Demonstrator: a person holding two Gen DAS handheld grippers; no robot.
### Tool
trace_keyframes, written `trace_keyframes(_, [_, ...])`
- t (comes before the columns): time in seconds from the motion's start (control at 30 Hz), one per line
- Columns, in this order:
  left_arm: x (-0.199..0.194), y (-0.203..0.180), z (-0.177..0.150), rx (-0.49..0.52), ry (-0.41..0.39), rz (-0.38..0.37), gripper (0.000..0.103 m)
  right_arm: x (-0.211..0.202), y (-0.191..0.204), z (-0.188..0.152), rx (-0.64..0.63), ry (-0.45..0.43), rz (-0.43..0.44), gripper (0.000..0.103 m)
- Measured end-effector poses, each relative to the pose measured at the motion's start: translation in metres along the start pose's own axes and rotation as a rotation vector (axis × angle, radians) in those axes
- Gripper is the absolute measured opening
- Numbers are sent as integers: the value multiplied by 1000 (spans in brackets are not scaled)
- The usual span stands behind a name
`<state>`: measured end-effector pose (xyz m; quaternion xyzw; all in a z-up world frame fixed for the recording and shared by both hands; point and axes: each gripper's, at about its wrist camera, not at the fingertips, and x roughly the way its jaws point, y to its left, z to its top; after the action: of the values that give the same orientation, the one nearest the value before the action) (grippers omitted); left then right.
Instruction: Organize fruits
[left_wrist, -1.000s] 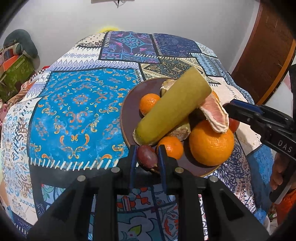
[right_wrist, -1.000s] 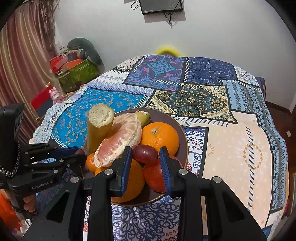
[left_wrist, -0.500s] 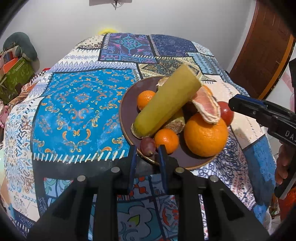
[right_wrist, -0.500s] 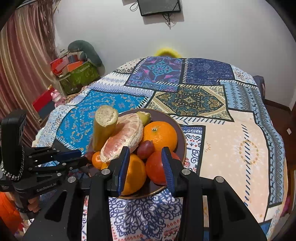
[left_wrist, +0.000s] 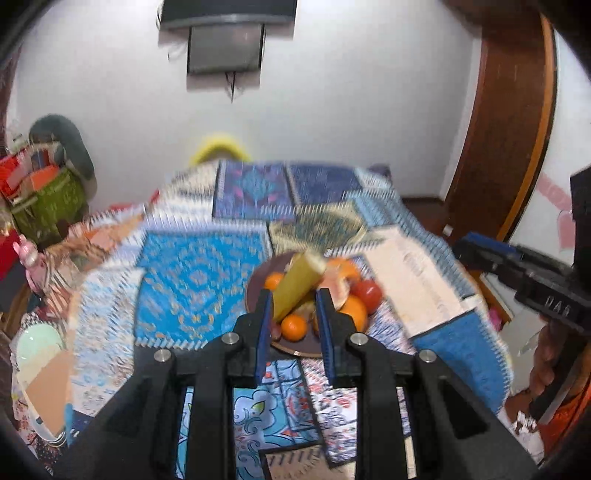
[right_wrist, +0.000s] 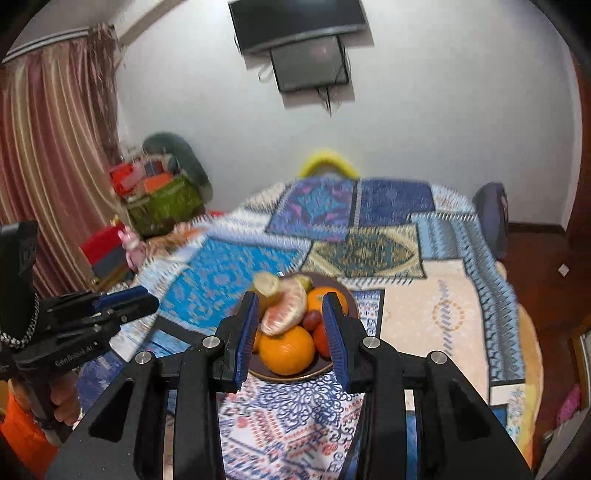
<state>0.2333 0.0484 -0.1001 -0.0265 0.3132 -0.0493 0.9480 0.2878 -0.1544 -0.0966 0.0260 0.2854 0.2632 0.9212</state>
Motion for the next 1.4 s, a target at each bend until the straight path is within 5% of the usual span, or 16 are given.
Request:
trace_keyframes(0.2, [-89, -22, 15, 24, -173, -11, 24, -82, 28, 9, -23, -149, -2, 33])
trace_keyframes(0.37, [-155, -39, 17, 40, -334, 2, 56, -135, 51, 11, -50, -263, -20, 33])
trace_keyframes(0.63, [-210, -56, 5, 79, -468, 68, 84, -178, 82, 0, -80, -392, -61, 55])
trace_keyframes(0.73, [-218, -57, -2, 79, -490, 77, 98, -184, 89, -5, -82, -428, -84, 76])
trace_keyframes(0.93, [-223, -56, -10, 62, -500, 80, 103, -191, 96, -9, -78, -475, -130, 102])
trace_keyframes(1.4, [-223, -54, -14, 44, -503, 78, 103, -200, 97, -17, -82, -483, -164, 103])
